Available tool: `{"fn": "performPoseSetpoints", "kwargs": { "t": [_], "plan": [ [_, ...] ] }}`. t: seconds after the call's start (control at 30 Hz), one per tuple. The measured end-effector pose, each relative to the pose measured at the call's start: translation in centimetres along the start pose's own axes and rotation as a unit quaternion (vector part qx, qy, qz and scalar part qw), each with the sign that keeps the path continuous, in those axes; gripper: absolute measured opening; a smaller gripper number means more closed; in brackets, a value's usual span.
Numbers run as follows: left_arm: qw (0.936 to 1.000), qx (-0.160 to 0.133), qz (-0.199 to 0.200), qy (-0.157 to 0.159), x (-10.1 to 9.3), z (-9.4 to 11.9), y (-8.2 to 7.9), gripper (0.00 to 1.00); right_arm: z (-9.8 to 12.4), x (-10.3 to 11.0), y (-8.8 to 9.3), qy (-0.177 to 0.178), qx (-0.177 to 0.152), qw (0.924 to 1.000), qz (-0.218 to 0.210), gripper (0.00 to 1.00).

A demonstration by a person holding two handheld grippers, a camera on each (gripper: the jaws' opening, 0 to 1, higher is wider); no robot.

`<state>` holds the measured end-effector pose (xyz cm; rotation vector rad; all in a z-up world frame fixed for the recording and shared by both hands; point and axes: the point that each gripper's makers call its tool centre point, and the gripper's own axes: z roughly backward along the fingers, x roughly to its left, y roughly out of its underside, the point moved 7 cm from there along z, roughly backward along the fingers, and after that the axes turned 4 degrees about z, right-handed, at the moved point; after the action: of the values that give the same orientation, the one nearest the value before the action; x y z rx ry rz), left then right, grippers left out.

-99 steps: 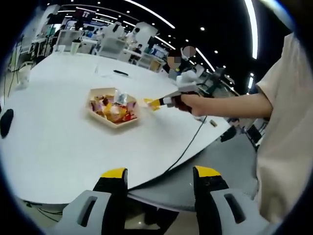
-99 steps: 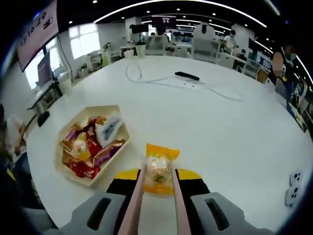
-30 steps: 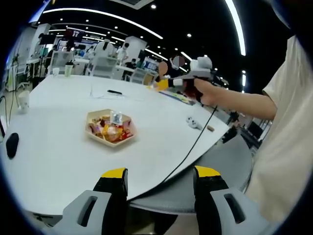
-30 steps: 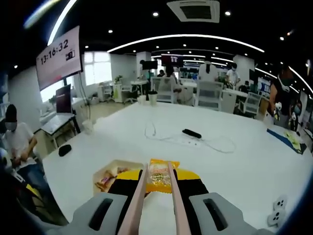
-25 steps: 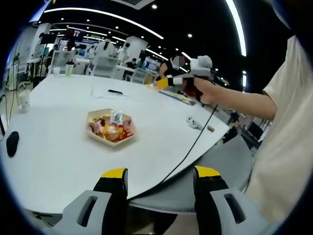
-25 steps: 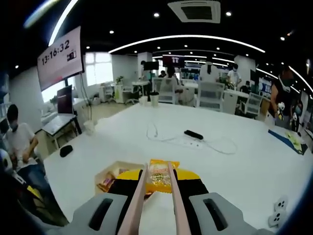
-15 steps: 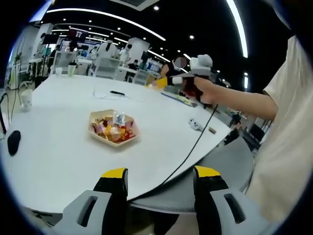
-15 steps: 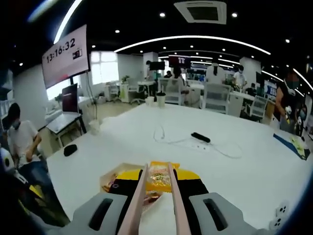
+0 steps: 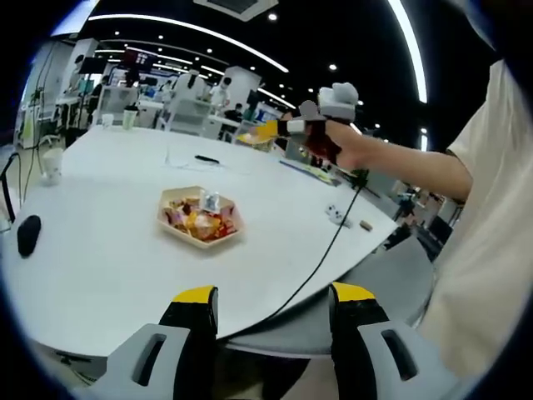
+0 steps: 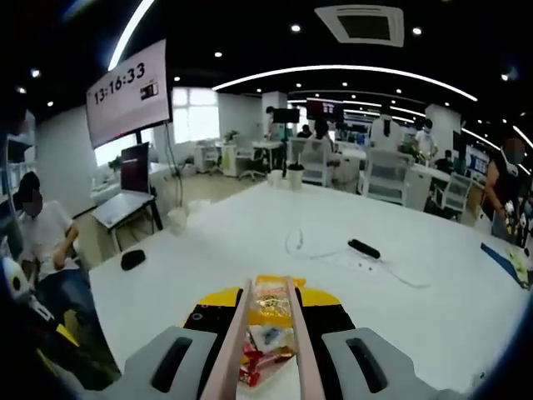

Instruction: Place the target food into the container with the food tongs after gripping and lifting it, then release it inside without dropping or visibly crushing the food.

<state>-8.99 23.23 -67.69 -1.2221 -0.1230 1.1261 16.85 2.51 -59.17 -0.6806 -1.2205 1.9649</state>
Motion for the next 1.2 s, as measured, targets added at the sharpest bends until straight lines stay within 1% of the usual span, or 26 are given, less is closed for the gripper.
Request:
{"fn": "performPoseSetpoints", "kwargs": {
  "t": [0.2,0.7,0.8,0.87,0.93,1.07,1.2],
  "plan": [
    [1.0000,-0.002,0.001,-0.004,0.3,0.3,0.0,0.52,-0.8,1.0,-0.6,-0.015,-0.003,0.9999,0.007,0.24],
    [0.9999,-0.008,0.008,-0.011,0.6,0.6,0.1,0.52,-2.4,2.6,-1.7,-0.039,-0.001,0.9990,0.022,0.24],
    [0.9999,-0.008,0.008,-0.011,0.7,0.6,0.2,0.52,-2.6,2.9,-2.2,-0.046,-0.005,0.9986,0.028,0.24],
    [0.9999,-0.008,0.009,-0.012,0.8,0.8,0.1,0.52,-2.7,3.0,-2.8,-0.046,-0.011,0.9984,0.031,0.24],
    [0.9999,-0.008,0.009,-0.012,0.8,0.9,0.1,0.52,-2.8,3.0,-3.0,-0.044,-0.013,0.9984,0.033,0.24],
    [0.9999,-0.005,0.005,-0.012,1.2,1.3,0.1,0.52,-3.1,3.3,-3.1,-0.044,-0.015,0.9984,0.031,0.24],
    [0.9998,-0.008,0.008,-0.019,1.9,1.7,0.2,0.52,-3.3,3.7,-2.8,-0.047,-0.010,0.9983,0.032,0.24]
  ]
}}
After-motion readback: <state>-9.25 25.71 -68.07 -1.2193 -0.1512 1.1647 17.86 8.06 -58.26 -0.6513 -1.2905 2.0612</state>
